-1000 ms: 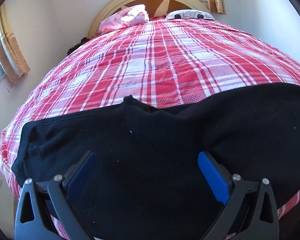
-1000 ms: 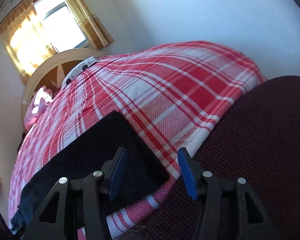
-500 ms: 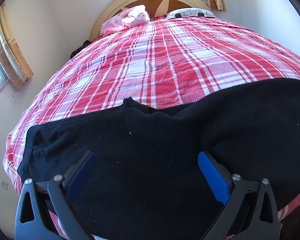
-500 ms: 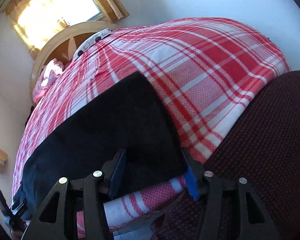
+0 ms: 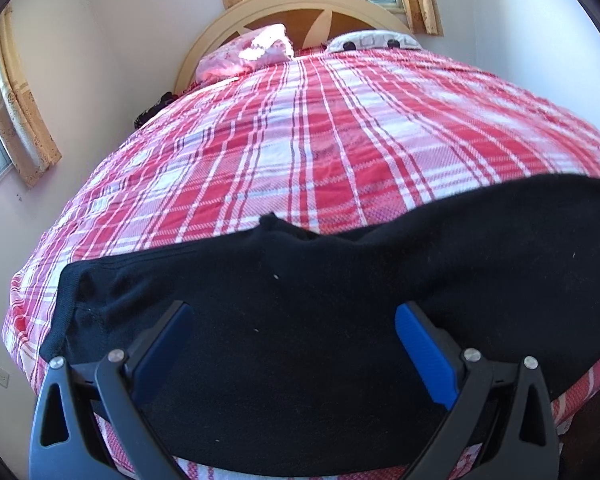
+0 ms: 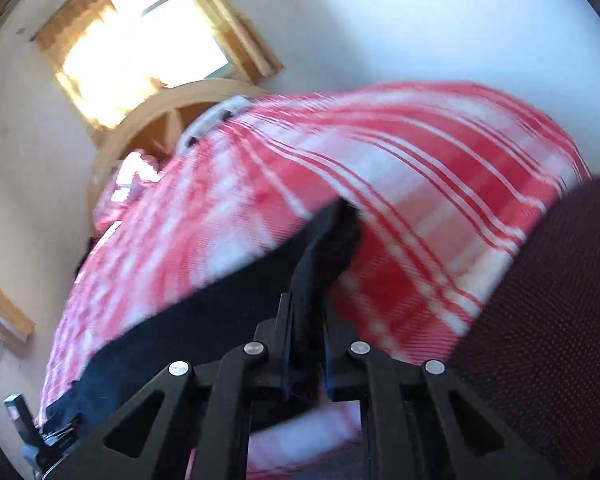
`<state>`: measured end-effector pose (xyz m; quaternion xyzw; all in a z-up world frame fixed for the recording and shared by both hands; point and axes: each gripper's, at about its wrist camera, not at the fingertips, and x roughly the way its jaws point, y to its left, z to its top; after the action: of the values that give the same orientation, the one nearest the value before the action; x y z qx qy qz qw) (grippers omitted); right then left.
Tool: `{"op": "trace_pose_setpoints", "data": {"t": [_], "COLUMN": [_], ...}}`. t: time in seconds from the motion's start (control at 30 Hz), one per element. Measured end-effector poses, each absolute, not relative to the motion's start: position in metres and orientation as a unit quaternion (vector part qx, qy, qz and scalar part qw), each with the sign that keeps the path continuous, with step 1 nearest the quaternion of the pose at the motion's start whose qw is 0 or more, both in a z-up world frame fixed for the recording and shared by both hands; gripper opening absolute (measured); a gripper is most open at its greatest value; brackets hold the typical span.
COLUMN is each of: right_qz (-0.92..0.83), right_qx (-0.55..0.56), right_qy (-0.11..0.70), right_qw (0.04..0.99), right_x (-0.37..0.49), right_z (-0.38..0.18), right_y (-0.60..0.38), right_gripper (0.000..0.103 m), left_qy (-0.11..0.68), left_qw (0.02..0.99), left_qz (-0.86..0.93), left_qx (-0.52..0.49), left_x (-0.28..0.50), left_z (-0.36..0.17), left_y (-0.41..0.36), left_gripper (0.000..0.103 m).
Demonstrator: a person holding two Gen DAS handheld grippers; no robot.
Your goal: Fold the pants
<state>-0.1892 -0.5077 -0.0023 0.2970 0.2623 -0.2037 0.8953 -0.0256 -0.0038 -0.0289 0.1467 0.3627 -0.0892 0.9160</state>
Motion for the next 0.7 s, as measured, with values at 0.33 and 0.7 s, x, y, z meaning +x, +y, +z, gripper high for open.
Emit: {"op": "trace_pose_setpoints", "data": {"t": [0.33,0.7], "right_qz": [0.037,0.102], "right_qx": [0.136,0.014], "right_qy": [0.291,0.354], "right_qw": [0.946,0.930], "right_x": [-0.091,-0.044], "right_z": [0.053,-0.028], "right_y": [-0.292,-0.147], "right_gripper": [0.012,0.012], "left_qy": [0.358,0.370], "left_qw": [0.927,0.926], "left_qz": [-0.074,-0.051], "left_qx": [0.087,0.052], "left_x": [-0.014,-0.003], "left_z": [-0.018,-0.031], "left_y": [0.039,0.086], "left_gripper": [0.103,0.103]}}
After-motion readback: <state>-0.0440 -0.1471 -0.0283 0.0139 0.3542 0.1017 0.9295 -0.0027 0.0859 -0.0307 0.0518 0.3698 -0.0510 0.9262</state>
